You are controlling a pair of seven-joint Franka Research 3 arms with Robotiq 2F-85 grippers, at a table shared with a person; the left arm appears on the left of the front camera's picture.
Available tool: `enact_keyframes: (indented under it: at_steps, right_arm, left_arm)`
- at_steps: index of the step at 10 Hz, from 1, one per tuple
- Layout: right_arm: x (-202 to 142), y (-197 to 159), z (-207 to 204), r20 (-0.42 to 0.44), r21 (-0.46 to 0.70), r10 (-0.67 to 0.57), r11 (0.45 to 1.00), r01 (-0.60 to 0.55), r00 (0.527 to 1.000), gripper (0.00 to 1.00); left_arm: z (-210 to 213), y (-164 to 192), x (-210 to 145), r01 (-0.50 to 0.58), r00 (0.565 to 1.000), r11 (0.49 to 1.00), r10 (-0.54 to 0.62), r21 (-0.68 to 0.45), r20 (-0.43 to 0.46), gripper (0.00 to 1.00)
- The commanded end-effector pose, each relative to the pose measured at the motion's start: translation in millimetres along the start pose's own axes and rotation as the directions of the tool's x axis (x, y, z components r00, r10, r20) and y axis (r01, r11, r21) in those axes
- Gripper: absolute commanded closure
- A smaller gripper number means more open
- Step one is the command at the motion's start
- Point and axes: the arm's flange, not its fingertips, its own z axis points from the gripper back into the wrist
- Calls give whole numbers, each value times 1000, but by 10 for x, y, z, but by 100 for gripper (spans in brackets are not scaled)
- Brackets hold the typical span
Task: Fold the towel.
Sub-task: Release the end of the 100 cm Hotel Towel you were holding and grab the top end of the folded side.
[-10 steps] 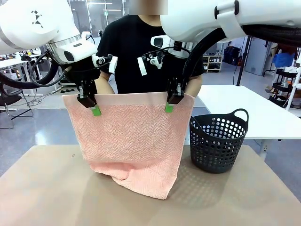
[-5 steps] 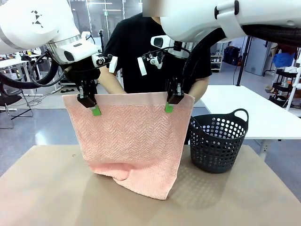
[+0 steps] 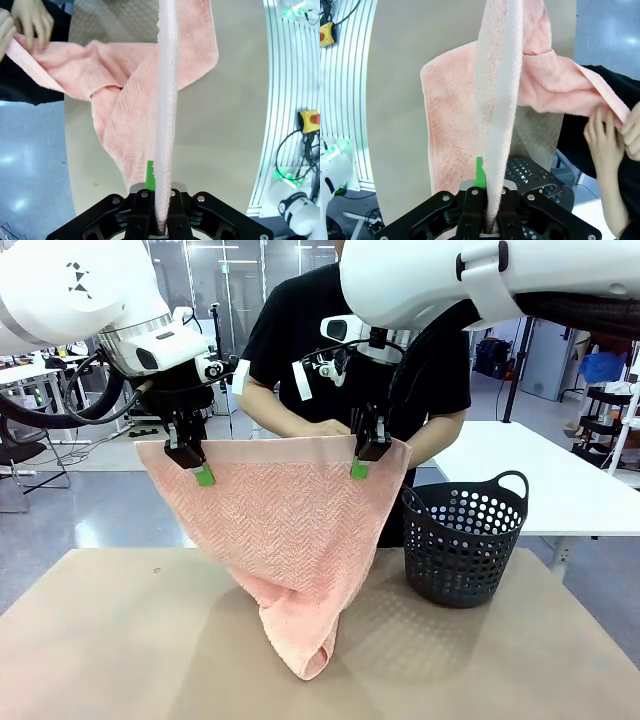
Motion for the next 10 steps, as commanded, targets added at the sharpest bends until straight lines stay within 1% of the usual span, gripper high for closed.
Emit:
enact_keyframes:
  at_steps: [1,10]
  right_arm:
    - [-1,3,14,-4,0,8,1000,-8,1000,100]
    - [-1,3,14,-4,0,8,1000,-8,1000,100]
  left_arm:
    - [25,15,4,5,1000,1000,-5,0,-7,100]
    - [25,15,4,5,1000,1000,-5,0,-7,100]
